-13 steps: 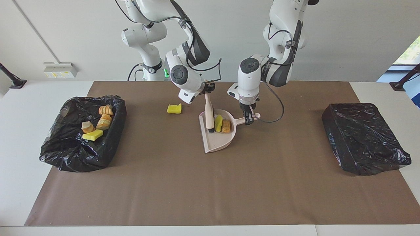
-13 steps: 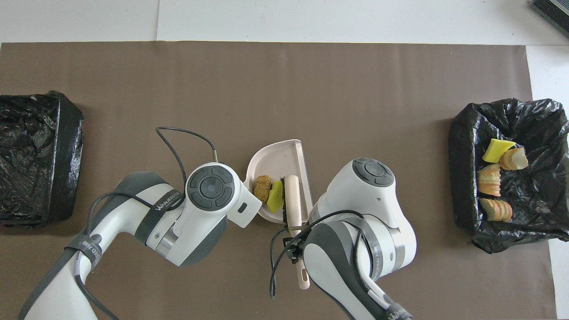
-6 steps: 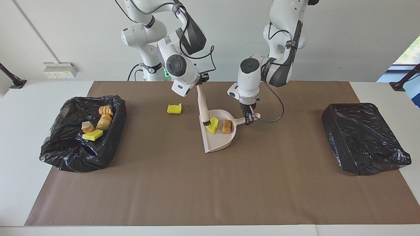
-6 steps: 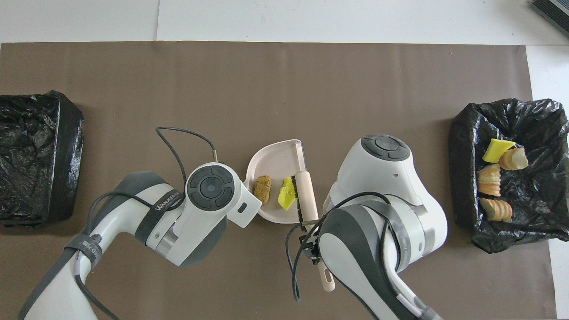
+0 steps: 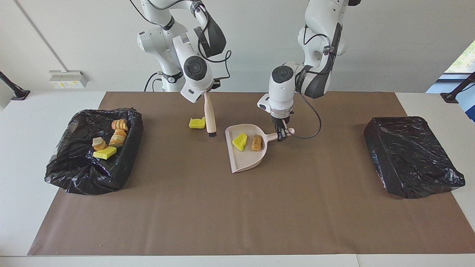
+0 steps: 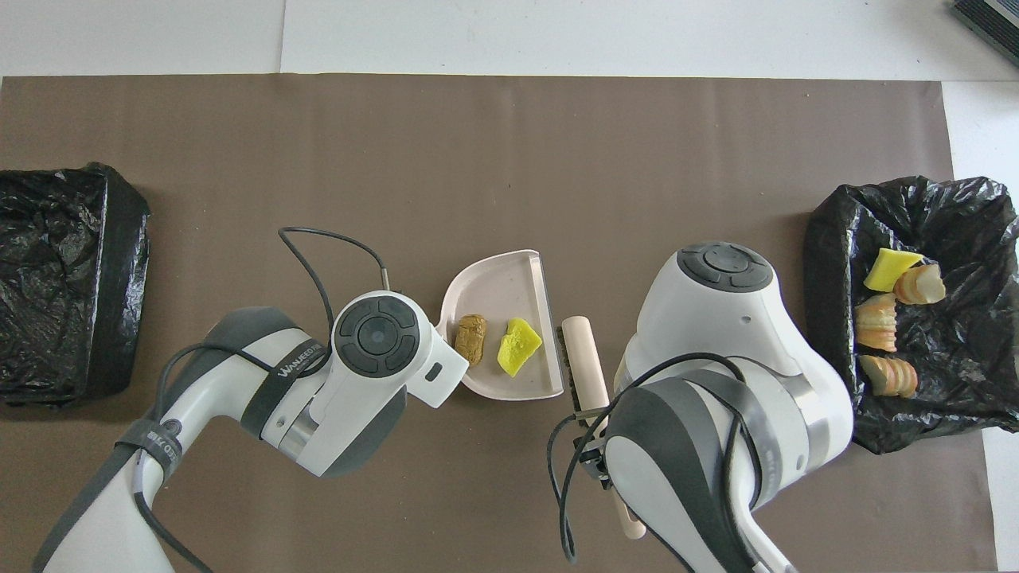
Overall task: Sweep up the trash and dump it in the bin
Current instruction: 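Sweep the scraps toward the dustpan with the brush in the right gripper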
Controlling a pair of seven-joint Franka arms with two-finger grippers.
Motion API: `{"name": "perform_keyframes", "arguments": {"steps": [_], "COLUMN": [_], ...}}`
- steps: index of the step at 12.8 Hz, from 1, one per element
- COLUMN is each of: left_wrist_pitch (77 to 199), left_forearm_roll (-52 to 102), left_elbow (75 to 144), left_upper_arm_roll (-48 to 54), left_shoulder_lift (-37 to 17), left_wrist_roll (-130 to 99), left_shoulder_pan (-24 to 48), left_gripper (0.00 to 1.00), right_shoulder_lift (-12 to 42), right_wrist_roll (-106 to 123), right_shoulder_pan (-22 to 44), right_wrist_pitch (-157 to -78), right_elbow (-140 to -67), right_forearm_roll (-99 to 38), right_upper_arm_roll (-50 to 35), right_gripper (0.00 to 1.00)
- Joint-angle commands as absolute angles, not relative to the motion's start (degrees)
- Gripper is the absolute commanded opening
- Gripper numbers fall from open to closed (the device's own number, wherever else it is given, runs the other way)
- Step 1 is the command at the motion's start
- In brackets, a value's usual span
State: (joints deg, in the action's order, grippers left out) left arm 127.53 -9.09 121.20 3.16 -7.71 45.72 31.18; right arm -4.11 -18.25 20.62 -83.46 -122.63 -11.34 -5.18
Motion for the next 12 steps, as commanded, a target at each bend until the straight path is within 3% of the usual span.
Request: {"name": "perform_keyframes", "arguments": {"steps": [1,7,12], "left_wrist_pitch": [128.5,127.8,126.3], "left_forearm_roll": [-9.8,-13.5,-16.4], "left_elbow": [123.8,124.9,128.2], "left_upper_arm_roll": [2.9,2.9,2.9], "left_shoulder_lift": [-5.9,-4.7,-1.9], "left_wrist_roll": [46.6,46.8,46.6], "left_shoulder_pan": [30.9,31.9,34.5], "left_gripper": [0.0,0.0,0.0], "right_shoulder_lift": [-11.2,-20.1,-16.3], "right_wrist_roll": [-24.8,-30.5,-26.3], "right_shoulder_pan": [20.2,15.1,16.4], "right_wrist_pitch": [-85.2,-93.5,-99.6], "right_elbow": [-130.8,-145.0,-145.8], "right_forearm_roll": [-8.5,-7.3,-12.8], "right_upper_arm_roll": [-5.6,-5.7,-5.9], "right_gripper": [0.0,0.0,0.0]}}
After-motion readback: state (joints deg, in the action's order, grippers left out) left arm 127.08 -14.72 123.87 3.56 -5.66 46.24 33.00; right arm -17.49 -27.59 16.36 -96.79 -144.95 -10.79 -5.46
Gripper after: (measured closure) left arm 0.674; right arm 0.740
